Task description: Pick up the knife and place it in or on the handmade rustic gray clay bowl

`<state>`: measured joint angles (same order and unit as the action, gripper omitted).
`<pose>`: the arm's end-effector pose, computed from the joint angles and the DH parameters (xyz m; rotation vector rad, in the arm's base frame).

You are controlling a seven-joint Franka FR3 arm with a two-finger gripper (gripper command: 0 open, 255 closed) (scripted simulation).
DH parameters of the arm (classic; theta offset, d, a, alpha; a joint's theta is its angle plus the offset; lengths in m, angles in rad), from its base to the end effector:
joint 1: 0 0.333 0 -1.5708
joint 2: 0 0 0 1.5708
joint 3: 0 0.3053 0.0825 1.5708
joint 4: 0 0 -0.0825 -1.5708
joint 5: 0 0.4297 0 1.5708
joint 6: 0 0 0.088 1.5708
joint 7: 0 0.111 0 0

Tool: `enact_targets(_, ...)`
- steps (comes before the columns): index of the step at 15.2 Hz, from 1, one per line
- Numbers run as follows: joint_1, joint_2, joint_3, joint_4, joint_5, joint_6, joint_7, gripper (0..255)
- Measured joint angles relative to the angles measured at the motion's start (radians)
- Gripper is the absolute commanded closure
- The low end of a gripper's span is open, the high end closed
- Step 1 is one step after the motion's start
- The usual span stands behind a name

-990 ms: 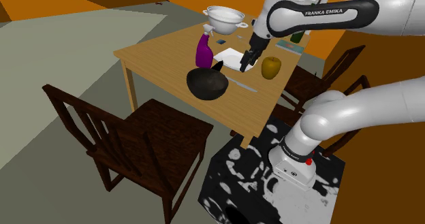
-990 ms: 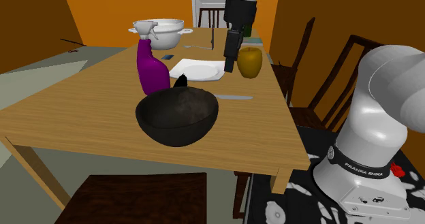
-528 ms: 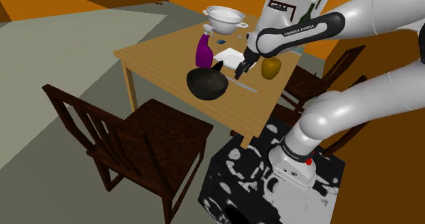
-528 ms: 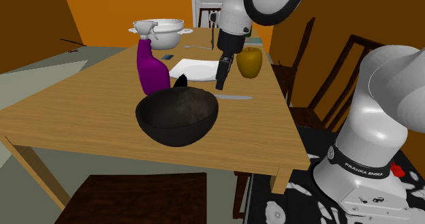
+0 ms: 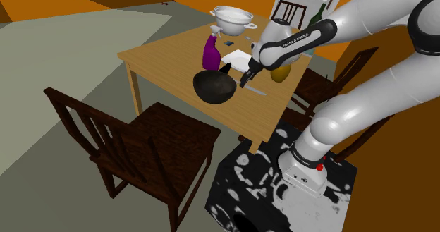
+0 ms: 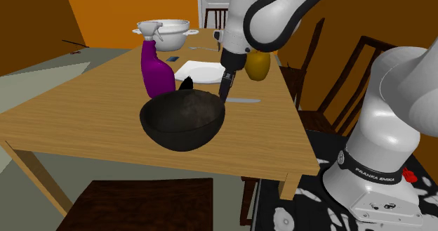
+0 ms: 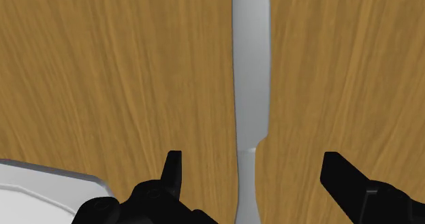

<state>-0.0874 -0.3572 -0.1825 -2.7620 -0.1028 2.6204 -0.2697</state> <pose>0.4167 -0.1054 0.2933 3.0697 0.1353 0.3174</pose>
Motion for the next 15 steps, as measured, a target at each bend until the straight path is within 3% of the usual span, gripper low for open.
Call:
enact_targets(7, 0.003, 0.028, -0.002, -0.003, 0.003, 0.032, -0.001, 0)
enact_targets(8, 0.003, 0.028, -0.002, -0.003, 0.003, 0.032, -0.001, 255)
enact_targets(15, 0.004, 0.018, -0.001, 0.000, 0.003, 0.031, -0.004, 255)
